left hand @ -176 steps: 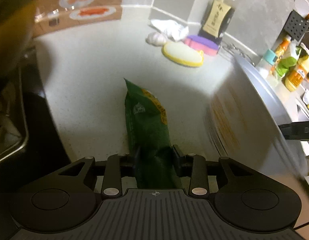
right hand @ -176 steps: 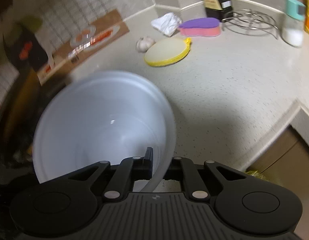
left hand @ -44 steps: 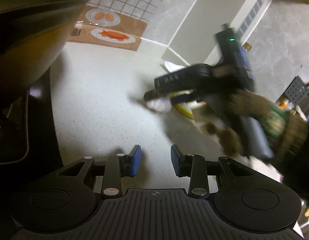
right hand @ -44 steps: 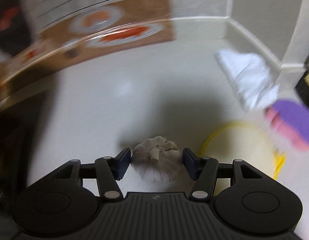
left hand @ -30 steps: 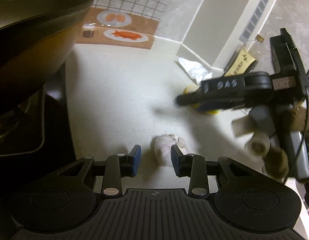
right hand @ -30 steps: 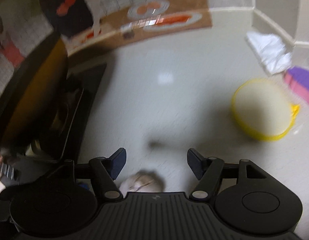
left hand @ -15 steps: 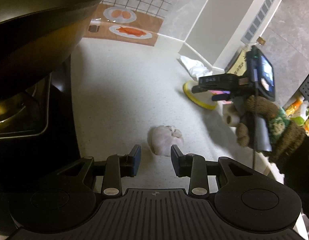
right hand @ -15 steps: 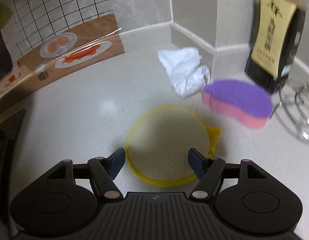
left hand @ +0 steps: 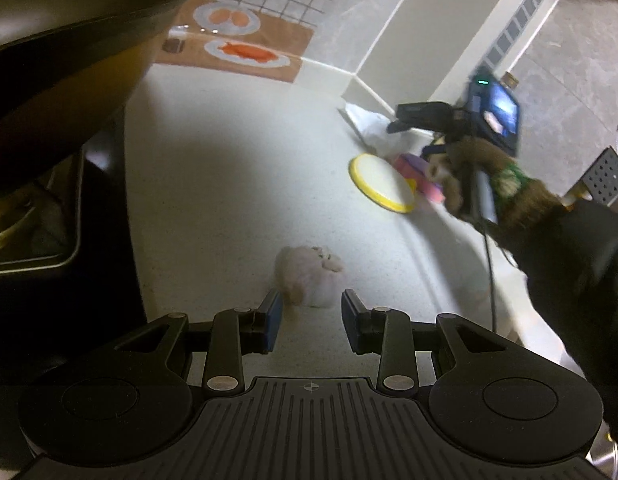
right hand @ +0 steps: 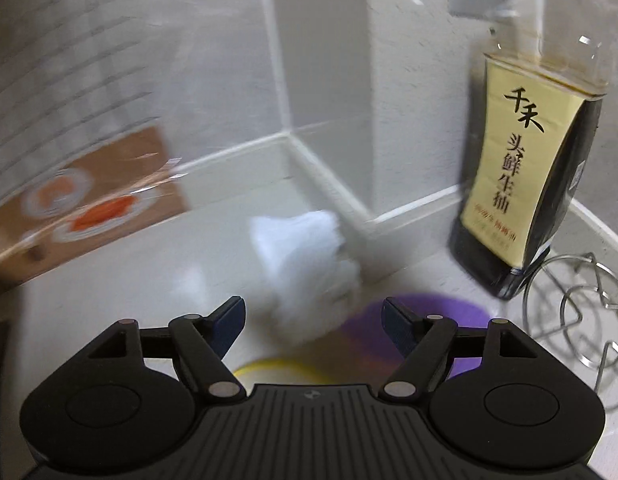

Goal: Collect trash
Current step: 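Grasp the crumpled white tissue with the right gripper while the left moves toward the yellow mesh disc, then grasp the yellow mesh disc rim with the left gripper and lift it while the right holds the tissue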

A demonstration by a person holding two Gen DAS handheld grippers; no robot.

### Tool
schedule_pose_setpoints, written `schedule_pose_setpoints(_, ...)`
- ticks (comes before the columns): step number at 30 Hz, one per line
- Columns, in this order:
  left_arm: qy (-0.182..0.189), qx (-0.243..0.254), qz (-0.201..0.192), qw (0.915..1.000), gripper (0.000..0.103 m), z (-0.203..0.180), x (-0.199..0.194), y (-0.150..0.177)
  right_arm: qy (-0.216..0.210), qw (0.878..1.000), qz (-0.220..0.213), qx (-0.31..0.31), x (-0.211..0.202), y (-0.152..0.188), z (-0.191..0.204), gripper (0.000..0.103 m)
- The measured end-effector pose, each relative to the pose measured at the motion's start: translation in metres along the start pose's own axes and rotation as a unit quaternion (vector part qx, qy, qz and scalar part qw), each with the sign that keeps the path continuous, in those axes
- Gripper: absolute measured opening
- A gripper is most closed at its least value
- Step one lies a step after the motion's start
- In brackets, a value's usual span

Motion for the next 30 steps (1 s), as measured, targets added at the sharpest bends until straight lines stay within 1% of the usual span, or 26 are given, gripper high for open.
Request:
schedule_pose_setpoints(4,0.011,0.021,0.004,0.9997,0.037,-0.005,0.002,0.001,0.035,0.999,0.002,-0.029,0.034,-0.008,0.005,0.068)
schedule_pose_setpoints(6,0.019,0.026,0.008,0.9994,0.037,-0.007,0.003,0.002,0.033,0.999,0.018,-0.036,0.043,-0.007,0.006,0.048)
schedule_pose_setpoints(7,0.020,0.028,0.010,0.9994,0.037,-0.008,0.005,0.002,0.027,0.998,0.036,-0.042,0.046,-0.005,0.007,0.024)
schedule_pose_setpoints(8,0.021,0.027,0.012,0.9993,0.037,-0.008,0.006,0.002,0.020,0.997,0.050,-0.046,0.045,-0.004,0.007,0.011)
schedule_pose_setpoints(9,0.022,0.026,0.013,0.9993,0.037,-0.008,0.008,0.001,0.011,0.997,0.056,-0.046,0.040,-0.001,0.006,0.010)
schedule_pose_setpoints(12,0.024,0.025,0.009,0.9994,0.037,-0.010,0.011,-0.002,-0.048,0.997,0.056,-0.034,-0.004,0.011,0.004,0.009)
schedule_pose_setpoints(16,0.022,0.021,0.011,0.9995,0.037,-0.013,0.014,0.000,-0.124,0.990,0.061,-0.028,-0.085,0.038,-0.005,0.008)
schedule_pose_setpoints(19,0.012,0.015,0.014,0.9997,0.037,-0.013,0.013,0.002,-0.159,0.985,0.049,-0.034,-0.142,0.063,-0.017,0.008)
schedule_pose_setpoints(22,-0.002,0.024,0.016,0.9996,0.037,-0.013,0.013,0.003,-0.169,0.984,0.048,-0.030,-0.182,0.090,-0.035,0.008)
schedule_pose_setpoints(24,-0.013,0.032,0.014,0.9993,0.037,-0.014,0.014,0.002,-0.162,0.985,0.049,-0.027,-0.197,0.109,-0.049,0.008)
schedule_pose_setpoints(26,-0.017,0.041,0.003,0.9990,0.037,-0.016,0.013,-0.003,-0.127,0.990,0.045,-0.033,-0.206,0.131,-0.062,0.008)
schedule_pose_setpoints(28,-0.019,0.056,-0.020,0.9981,0.037,-0.021,0.012,-0.007,-0.099,0.993,0.048,-0.035,-0.210,0.151,-0.074,0.008)
schedule_pose_setpoints(30,-0.029,0.073,-0.034,0.9963,0.037,-0.028,0.013,-0.012,-0.088,0.994,0.054,-0.025,-0.212,0.166,-0.085,0.009)
Point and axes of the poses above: each gripper's, at about its wrist camera, not at the fingertips, and x roughly the way its jaws point, z to its left, y to its underside, the point moved 1 cm from there along x, roughly the way its jaws point, and after that the axes turned 10 degrees about x, right-handed, at the moved point
